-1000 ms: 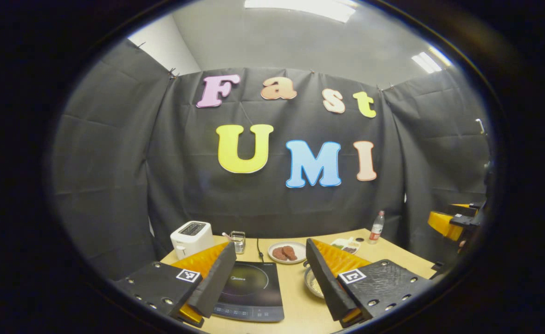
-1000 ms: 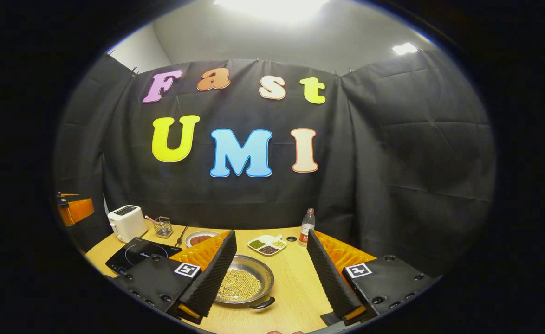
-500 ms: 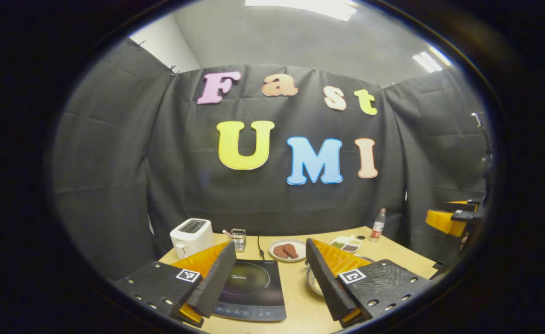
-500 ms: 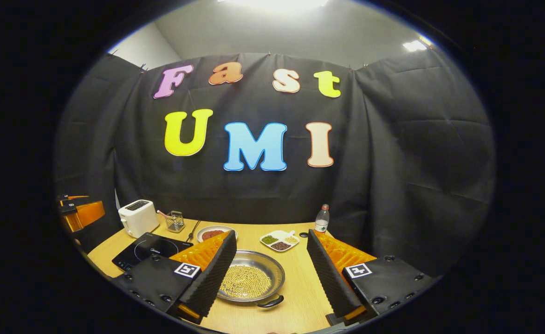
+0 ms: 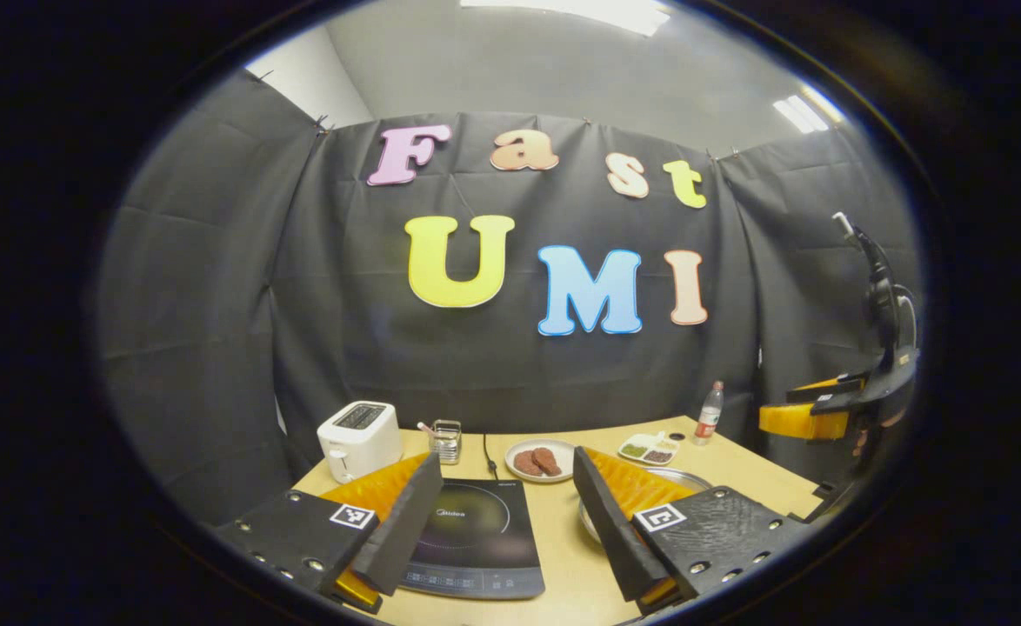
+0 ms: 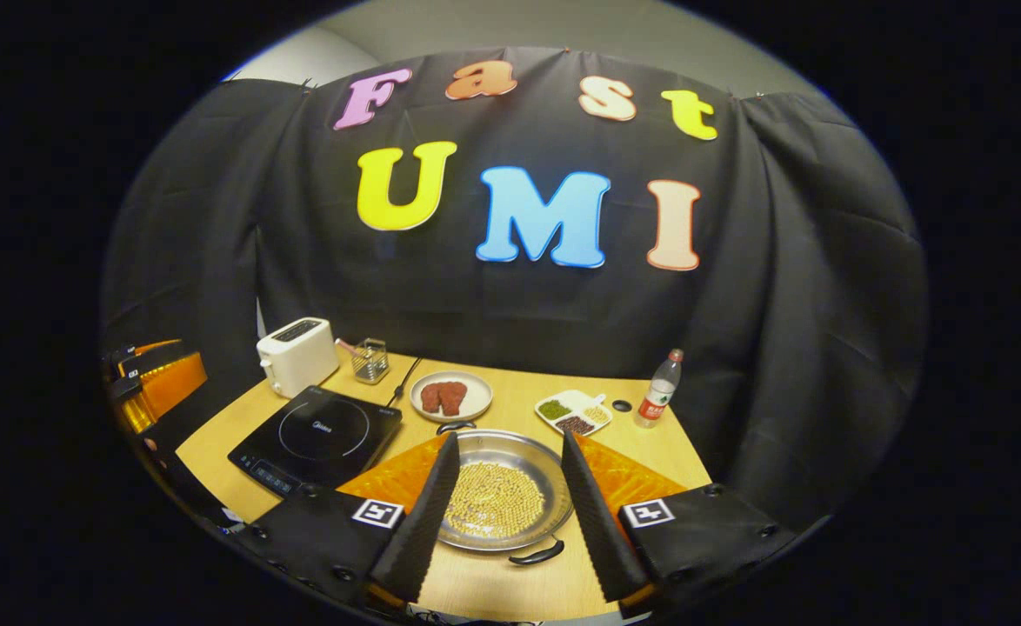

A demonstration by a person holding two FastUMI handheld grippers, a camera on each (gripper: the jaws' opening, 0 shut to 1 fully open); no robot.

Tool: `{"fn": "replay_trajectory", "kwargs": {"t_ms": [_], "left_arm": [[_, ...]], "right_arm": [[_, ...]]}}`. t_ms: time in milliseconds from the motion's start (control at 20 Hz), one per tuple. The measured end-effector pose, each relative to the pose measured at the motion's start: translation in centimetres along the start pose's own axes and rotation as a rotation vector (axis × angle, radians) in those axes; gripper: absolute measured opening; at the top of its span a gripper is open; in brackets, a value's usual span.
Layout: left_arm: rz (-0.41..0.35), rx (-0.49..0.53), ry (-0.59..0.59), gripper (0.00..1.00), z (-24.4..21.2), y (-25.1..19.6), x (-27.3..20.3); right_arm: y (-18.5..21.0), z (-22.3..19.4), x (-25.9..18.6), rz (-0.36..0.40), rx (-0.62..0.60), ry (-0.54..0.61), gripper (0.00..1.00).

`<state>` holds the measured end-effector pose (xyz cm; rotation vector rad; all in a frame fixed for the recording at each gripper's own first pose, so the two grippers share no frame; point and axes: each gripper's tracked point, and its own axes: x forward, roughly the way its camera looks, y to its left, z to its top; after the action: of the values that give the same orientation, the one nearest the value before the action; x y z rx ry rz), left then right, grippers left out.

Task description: First push the handle of the pot to place it horizontally, then grasp the pot with both hands and set it on the induction cooktop.

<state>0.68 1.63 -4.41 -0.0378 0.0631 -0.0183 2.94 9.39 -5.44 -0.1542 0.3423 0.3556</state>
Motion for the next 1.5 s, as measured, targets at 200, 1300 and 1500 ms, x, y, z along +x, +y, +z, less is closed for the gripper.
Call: {"fn": "replay_trajectory", "kwargs": {"t_ms": [200,1300,1500], "left_arm": [[0.007,-0.006,0.013,0.92,-0.4,0.8,-0.1],[0.157,-0.001,0.116,0.88,-3.6,2.6,2.3],[0.162,-0.002,0.122,0.88,-3.1,0.5,3.7]], "right_arm": [[1.4,-2.3,0.7,0.034,-0.026,0.116,0.27],[5.2,-15.6,3.6,0.351,0.042,0.597,0.02],[4.9,-18.9,4.1,0.396,0.012,0.680,0.02]]}}
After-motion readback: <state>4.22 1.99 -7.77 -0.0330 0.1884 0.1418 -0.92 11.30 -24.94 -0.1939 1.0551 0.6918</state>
